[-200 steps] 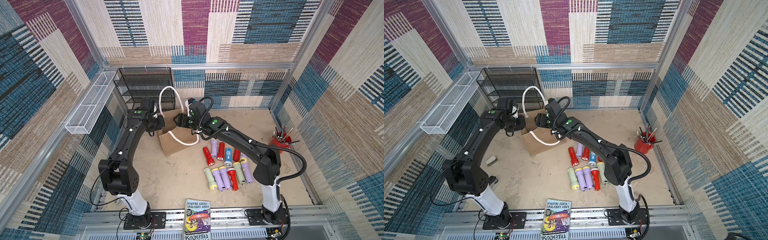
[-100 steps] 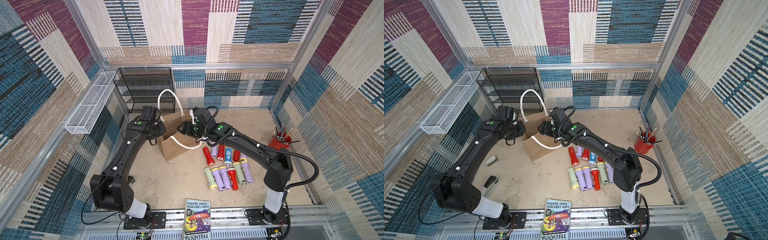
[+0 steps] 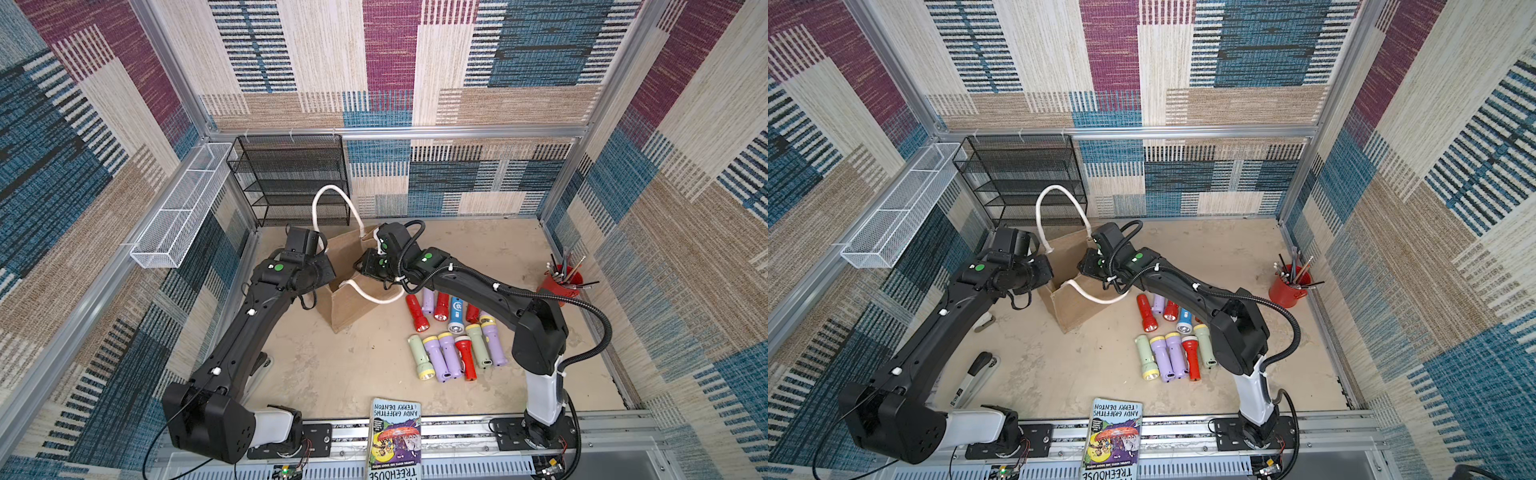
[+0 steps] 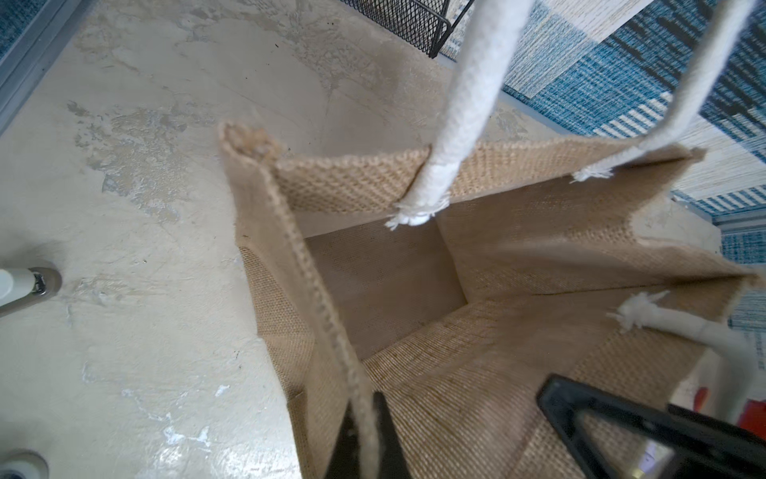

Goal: Put the flashlights into the tote bags
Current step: Move the canvas bag to the center of the board.

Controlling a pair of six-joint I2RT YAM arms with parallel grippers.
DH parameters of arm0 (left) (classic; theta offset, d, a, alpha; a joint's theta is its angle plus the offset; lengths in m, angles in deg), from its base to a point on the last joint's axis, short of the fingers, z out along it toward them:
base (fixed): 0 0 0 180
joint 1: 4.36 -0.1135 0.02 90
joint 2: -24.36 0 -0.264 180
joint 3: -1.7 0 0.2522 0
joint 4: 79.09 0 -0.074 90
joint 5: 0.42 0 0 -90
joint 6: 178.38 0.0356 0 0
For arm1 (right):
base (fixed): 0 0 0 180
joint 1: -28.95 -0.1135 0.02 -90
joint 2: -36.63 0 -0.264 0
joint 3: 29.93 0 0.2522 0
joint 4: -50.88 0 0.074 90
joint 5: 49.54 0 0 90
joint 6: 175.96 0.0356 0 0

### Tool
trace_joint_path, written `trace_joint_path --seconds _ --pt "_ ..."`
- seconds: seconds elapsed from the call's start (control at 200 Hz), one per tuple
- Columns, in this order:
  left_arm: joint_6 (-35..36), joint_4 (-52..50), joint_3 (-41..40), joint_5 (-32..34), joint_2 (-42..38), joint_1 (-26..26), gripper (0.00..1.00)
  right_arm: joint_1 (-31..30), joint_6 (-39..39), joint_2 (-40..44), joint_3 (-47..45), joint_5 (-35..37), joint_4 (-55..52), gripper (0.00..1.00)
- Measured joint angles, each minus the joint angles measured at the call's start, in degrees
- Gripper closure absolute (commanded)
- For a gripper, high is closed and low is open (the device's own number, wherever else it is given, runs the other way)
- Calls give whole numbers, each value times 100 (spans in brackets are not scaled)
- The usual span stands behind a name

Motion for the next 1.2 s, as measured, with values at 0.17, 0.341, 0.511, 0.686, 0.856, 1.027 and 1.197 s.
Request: trace_joint_path --seconds 0.17,0.341,0.511,0.686,0.856,1.027,1.197 --pt "-39 4 -291 -74 -485 24 79 -9 -402 -20 195 -61 -236 100" --pt "-7 -181 -402 -358 -925 33 57 0 -1370 -267 870 -107 -837 100" --pt "289 -772 -11 -339 -1344 33 55 4 -2153 -304 872 -208 -1180 100" --pt "868 -1209 994 -332 -1198 28 53 4 -2704 -304 640 -686 -1300 100" --pt "1569 -1515 2041 -636 -179 22 51 4 -3121 -243 614 -1005 -1390 100" --pt "2168 -1838 2826 -916 715 22 48 4 -3366 -127 599 -1032 -1582 100" --pt "2553 -2269 3145 -879 1241 -15 44 4 -3493 4 503 -988 -1655 100"
